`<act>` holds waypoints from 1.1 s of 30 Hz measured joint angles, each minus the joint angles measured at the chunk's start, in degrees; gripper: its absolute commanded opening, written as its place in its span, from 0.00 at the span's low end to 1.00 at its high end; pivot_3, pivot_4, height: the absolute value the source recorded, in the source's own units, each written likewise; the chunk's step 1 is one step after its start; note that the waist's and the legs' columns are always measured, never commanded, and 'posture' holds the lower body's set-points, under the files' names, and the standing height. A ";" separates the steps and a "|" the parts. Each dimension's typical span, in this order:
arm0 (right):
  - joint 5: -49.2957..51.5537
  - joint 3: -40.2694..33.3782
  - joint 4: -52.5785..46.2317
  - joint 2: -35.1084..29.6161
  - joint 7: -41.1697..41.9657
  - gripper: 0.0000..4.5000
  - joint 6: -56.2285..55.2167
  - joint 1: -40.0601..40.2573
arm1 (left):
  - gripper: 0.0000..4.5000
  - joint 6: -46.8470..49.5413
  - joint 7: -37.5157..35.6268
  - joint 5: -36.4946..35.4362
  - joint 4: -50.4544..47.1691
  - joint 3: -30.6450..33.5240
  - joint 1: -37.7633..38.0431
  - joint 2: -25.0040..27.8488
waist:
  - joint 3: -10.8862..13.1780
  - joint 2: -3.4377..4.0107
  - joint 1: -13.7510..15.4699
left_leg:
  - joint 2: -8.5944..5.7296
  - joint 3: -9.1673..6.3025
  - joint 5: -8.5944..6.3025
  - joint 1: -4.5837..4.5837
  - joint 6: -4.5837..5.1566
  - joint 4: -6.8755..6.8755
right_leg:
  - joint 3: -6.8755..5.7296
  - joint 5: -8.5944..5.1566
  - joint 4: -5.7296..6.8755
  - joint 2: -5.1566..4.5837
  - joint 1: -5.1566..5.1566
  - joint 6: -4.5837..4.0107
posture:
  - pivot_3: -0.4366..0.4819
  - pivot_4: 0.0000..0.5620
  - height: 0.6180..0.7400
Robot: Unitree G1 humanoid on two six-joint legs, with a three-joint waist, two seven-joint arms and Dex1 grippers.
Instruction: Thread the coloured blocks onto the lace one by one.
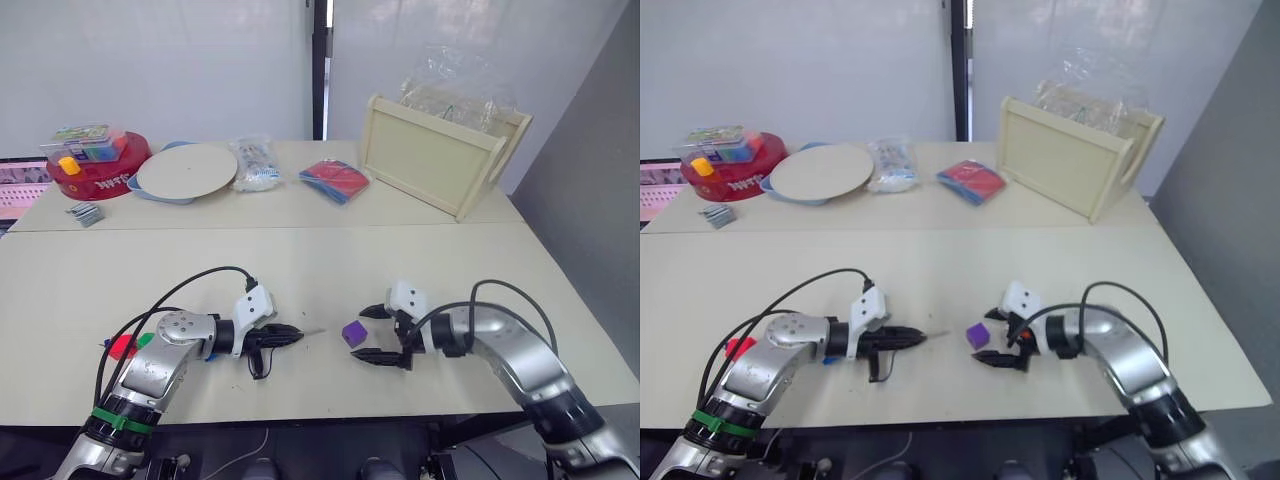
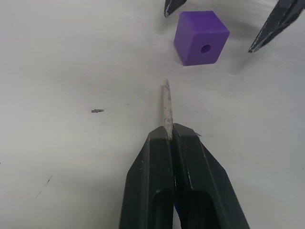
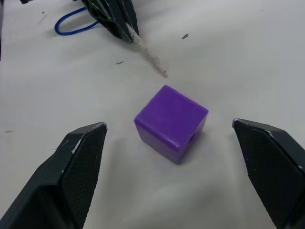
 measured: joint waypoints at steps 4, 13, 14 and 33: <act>-3.21 4.43 8.73 1.26 8.28 0.99 -7.67 -4.74 | 0.00 0.94 -0.08 -0.03 -1.01 -0.03 0.19 0.03 | 0.00 0.00 0.29 | -0.03 0.00 0.00 -0.06 0.00 0.11 | -0.01 0.00 -0.02 -0.05 0.01 0.00 | 0.48 0.27 1.00; -8.48 5.84 28.84 5.72 16.61 0.73 -21.66 -14.62 | 0.00 3.94 -0.66 -0.45 -5.93 -1.42 0.95 0.01 | 0.00 0.00 0.26 | -0.02 0.01 0.01 -0.06 -0.01 0.15 | -0.01 0.00 0.00 -0.06 0.02 0.00 | 0.48 0.27 1.00; -8.50 5.72 29.03 5.78 16.93 0.64 -21.86 -14.58 | 0.00 4.62 -0.64 -0.74 -6.37 -1.43 0.95 0.01 | 0.00 0.00 0.25 | -0.02 0.01 0.00 -0.06 -0.01 0.15 | -0.01 0.00 0.00 -0.06 0.02 0.00 | 0.48 0.27 1.00; -8.34 1.18 17.94 6.65 11.38 0.27 -13.76 -6.49 | 0.00 5.54 1.71 0.05 -5.81 -4.31 -1.13 -1.71 | 0.00 0.00 0.20 | -0.02 0.01 0.00 -0.03 -0.01 0.15 | -0.01 0.00 0.02 -0.05 0.05 0.00 | 0.48 0.27 1.00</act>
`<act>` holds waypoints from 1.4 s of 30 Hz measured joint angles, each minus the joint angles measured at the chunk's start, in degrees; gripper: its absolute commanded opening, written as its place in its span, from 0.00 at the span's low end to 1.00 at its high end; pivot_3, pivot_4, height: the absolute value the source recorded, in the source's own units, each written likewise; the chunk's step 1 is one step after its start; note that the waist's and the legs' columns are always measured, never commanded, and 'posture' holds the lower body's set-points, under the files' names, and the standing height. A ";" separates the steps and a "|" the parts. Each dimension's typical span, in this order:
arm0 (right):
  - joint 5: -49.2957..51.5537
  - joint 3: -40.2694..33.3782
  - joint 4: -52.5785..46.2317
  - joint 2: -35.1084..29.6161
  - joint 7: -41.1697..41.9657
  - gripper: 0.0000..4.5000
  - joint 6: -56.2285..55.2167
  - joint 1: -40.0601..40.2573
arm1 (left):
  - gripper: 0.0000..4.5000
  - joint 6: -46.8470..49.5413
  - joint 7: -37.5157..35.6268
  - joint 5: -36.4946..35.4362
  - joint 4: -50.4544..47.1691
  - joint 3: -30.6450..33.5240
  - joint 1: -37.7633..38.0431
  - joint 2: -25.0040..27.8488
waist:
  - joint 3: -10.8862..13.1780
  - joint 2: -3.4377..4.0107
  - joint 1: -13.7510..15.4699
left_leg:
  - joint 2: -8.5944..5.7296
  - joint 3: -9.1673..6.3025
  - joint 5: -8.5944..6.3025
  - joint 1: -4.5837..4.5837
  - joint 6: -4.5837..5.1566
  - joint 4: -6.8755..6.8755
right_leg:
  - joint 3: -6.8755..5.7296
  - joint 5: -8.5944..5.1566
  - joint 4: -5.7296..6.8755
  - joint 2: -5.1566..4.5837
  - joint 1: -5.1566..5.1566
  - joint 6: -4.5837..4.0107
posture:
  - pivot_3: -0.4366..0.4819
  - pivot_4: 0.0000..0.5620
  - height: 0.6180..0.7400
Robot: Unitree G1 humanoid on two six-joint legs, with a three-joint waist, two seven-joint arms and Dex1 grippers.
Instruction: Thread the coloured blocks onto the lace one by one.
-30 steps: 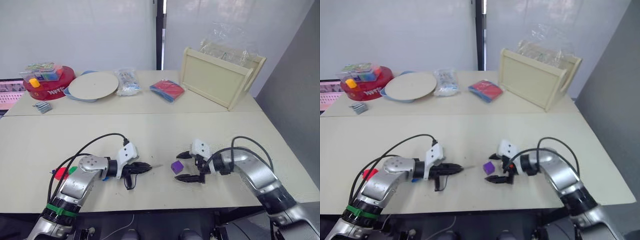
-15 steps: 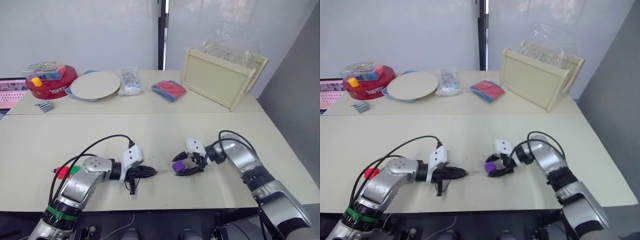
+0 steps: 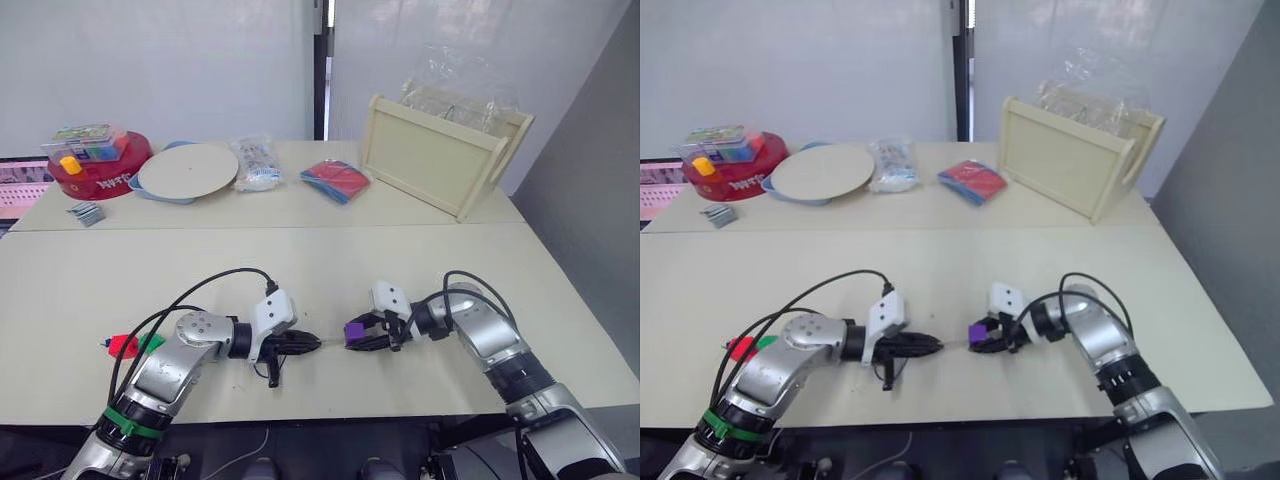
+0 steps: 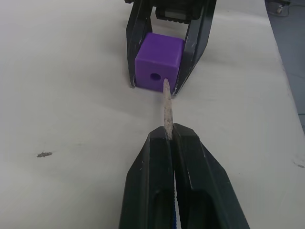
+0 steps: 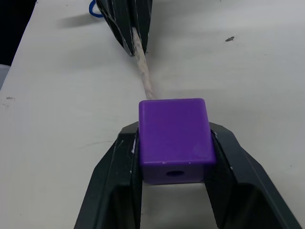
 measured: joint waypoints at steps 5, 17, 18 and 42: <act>0.01 -0.06 -1.35 0.04 -0.52 0.27 1.35 0.48 | 0.00 -0.09 0.20 0.31 0.68 -0.61 -1.31 -0.64 | 0.00 0.00 -0.03 | 0.00 0.00 0.00 0.00 0.00 0.00 | 0.00 0.00 0.00 0.00 0.00 0.00 | 0.48 0.27 1.00; 0.17 -1.34 -3.74 0.83 -1.59 0.27 4.01 2.28 | 0.00 -0.07 0.44 0.43 2.25 -0.88 -2.24 -3.43 | 0.00 0.00 0.06 | 0.00 0.00 0.00 0.00 0.00 0.01 | 0.00 0.00 -0.01 0.00 0.03 0.00 | 0.48 0.27 1.00; 0.29 -1.60 -3.92 1.16 -1.83 0.27 4.58 2.50 | 0.00 -0.08 0.40 0.50 2.53 -0.98 -2.53 -3.55 | 0.00 0.00 0.06 | -0.01 0.00 0.00 0.00 0.00 0.02 | 0.00 0.00 -0.01 0.00 0.04 0.00 | 0.48 0.27 1.00; 2.15 -4.20 -1.18 5.30 -1.57 0.27 -3.82 8.30 | 0.00 -3.86 -7.18 0.17 6.55 0.53 -2.04 -2.45 | 0.00 0.00 -0.15 | 0.04 -0.02 -0.04 0.54 0.05 -0.08 | -0.04 0.00 -0.29 0.03 0.63 0.01 | 0.48 0.27 1.00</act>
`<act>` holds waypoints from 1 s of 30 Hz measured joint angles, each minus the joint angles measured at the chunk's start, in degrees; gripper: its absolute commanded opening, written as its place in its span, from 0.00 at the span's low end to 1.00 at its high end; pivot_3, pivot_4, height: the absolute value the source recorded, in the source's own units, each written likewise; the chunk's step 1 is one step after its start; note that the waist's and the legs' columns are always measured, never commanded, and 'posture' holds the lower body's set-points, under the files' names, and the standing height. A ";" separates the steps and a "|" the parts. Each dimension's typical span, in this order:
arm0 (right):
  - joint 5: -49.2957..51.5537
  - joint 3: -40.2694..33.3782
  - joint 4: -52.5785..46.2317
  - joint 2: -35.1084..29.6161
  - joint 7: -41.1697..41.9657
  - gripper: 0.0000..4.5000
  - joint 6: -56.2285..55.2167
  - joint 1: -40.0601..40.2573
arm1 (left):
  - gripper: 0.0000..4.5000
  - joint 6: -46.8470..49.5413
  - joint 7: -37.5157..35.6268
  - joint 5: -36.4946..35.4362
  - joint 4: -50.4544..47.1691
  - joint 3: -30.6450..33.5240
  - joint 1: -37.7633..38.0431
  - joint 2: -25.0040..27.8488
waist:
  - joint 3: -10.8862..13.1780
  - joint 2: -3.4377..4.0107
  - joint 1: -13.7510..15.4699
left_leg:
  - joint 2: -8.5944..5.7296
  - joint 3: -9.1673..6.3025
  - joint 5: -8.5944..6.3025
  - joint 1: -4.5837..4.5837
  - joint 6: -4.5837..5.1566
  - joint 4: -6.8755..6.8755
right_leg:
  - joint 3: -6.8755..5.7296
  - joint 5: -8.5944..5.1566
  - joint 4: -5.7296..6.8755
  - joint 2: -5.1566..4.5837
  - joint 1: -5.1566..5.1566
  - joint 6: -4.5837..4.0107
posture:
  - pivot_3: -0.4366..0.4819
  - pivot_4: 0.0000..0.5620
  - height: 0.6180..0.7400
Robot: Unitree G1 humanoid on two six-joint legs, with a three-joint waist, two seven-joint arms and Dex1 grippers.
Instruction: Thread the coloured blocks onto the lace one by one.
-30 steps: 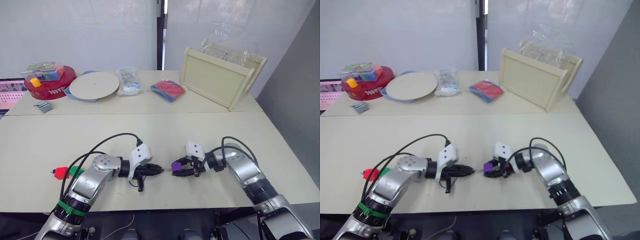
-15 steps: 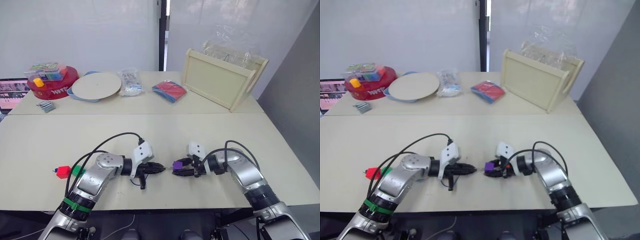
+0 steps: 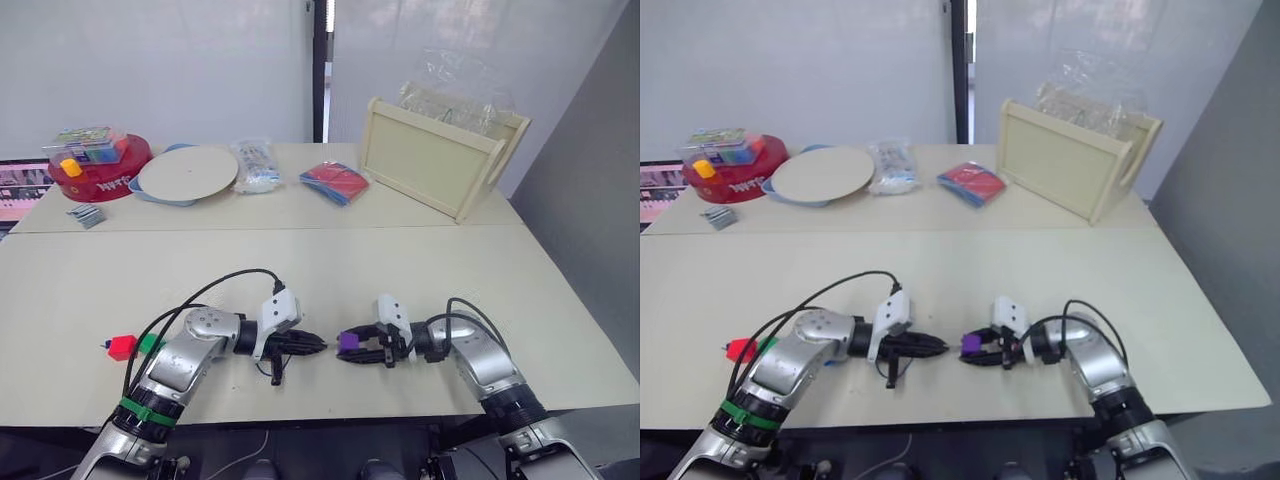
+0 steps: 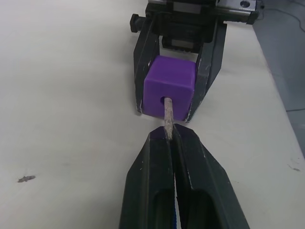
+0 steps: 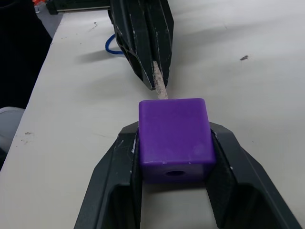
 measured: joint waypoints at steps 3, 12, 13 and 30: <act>-0.01 0.34 0.33 -0.10 0.83 0.27 -0.43 -0.43 | 0.00 -0.08 -0.08 -0.28 -0.70 0.35 1.04 0.24 | 0.00 0.00 0.07 | 0.00 0.00 0.00 0.00 0.00 0.00 | 0.00 0.00 0.00 0.00 0.01 0.00 | 0.48 0.27 1.00; -0.68 2.59 -1.95 -1.37 1.59 0.27 1.16 -0.85 | 0.00 -1.50 2.09 1.94 -0.82 -2.56 1.32 -3.14 | 0.00 0.00 0.23 | -0.01 0.00 0.00 -0.02 0.00 0.00 | -0.01 0.00 -0.07 -0.02 0.04 0.00 | 0.48 0.27 1.00; -0.78 2.59 -2.38 -1.47 1.54 0.27 1.74 -0.87 | 0.00 -1.85 2.09 2.25 -0.76 -2.76 1.15 -3.21 | 0.00 0.00 0.24 | -0.01 0.00 0.00 0.00 0.00 0.00 | -0.01 0.00 -0.07 -0.01 0.05 0.00 | 0.48 0.27 1.00; -3.42 4.24 -3.30 -0.74 0.06 0.27 4.62 -2.46 | 0.57 -4.19 1.89 6.99 -0.18 -3.74 -0.68 -0.62 | -0.04 -0.02 -0.34 | 0.06 -0.01 -0.05 0.52 0.06 -0.13 | -0.01 0.01 -0.19 0.06 0.57 0.01 | 0.48 0.27 1.00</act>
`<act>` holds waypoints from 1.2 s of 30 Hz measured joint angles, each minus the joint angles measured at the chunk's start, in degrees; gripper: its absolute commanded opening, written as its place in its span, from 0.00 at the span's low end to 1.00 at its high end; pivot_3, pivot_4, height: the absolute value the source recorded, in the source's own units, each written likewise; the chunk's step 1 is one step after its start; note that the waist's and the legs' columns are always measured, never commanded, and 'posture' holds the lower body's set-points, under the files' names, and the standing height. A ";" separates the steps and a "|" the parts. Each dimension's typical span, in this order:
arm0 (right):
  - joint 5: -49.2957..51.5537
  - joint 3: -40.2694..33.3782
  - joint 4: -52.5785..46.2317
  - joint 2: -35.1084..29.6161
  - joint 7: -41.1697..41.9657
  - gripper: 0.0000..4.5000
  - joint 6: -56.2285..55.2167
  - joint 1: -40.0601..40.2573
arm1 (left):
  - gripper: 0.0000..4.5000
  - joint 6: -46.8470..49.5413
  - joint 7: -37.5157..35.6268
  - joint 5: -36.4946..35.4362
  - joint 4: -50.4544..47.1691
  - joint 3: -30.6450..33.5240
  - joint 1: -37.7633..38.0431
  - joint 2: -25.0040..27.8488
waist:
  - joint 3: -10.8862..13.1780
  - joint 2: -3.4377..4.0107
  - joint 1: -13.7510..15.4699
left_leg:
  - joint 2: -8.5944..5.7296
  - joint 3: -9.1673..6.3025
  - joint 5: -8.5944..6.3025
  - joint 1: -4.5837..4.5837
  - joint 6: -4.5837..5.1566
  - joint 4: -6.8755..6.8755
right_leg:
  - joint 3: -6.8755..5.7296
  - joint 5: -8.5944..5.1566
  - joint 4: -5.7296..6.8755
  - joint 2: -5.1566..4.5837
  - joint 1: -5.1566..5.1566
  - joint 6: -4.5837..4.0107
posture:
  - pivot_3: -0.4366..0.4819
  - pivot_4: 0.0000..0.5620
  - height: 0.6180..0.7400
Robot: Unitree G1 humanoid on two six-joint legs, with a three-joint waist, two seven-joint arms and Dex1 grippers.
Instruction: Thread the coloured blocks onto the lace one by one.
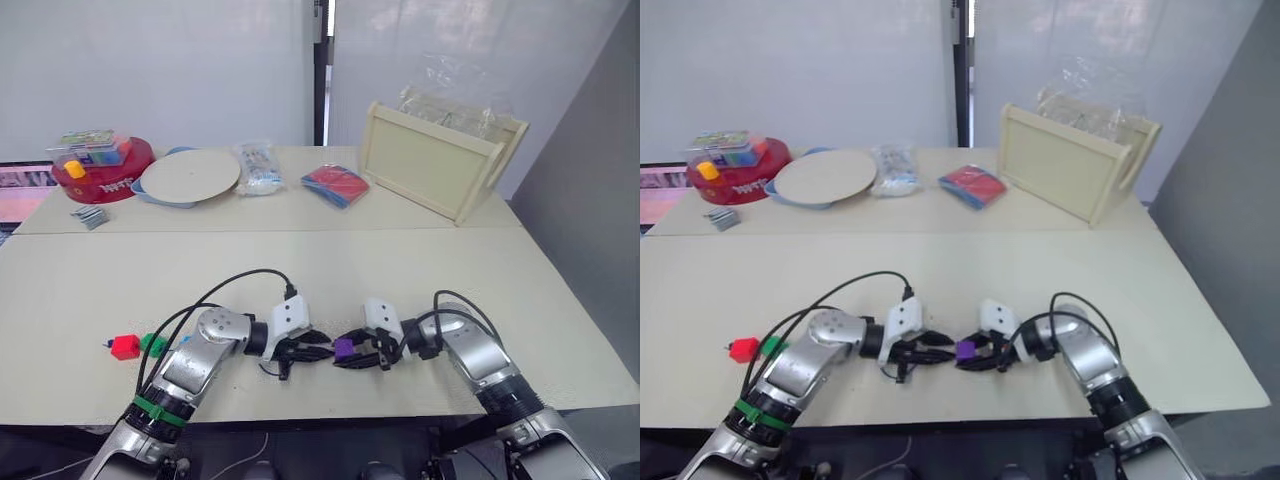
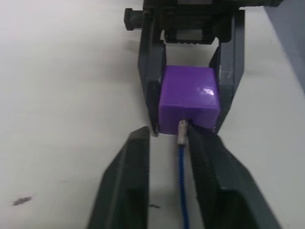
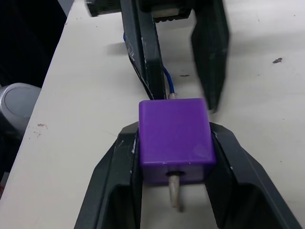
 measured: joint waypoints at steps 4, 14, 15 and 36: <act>0.15 0.07 -0.90 -0.09 -1.19 0.27 0.16 0.62 | 0.57 3.64 -0.45 -2.44 -4.60 1.36 2.54 3.36 | 0.00 0.00 -0.25 | 0.04 0.00 0.00 0.00 0.00 -0.01 | 0.00 0.00 -0.02 0.03 0.00 0.00 | 0.48 0.27 1.00; 0.72 -0.18 -2.61 -1.78 -1.83 0.27 1.72 1.44 | 0.45 3.60 2.86 -2.70 -7.74 5.35 9.10 6.73 | 0.00 0.00 0.53 | 0.02 0.01 -0.05 0.20 0.02 -0.02 | -0.03 0.00 -0.23 -0.02 0.32 0.00 | 0.48 0.27 1.00; 0.72 -0.18 -2.70 -1.80 -1.83 0.27 1.96 1.43 | 0.39 3.27 2.88 -2.63 -7.74 5.13 9.11 6.73 | 0.00 0.00 0.54 | 0.01 0.02 -0.06 0.24 0.03 -0.03 | -0.03 0.00 -0.25 -0.02 0.36 0.00 | 0.48 0.27 1.00; 0.83 0.33 -4.77 -2.24 -2.96 0.27 4.15 1.57 | 0.01 -0.87 1.50 -2.20 -0.92 -0.64 0.87 -0.20 | -0.02 -0.01 0.64 | -0.06 0.02 -0.07 0.26 0.05 -0.13 | -0.03 0.00 -0.32 -0.08 0.39 0.01 | 0.48 0.27 1.00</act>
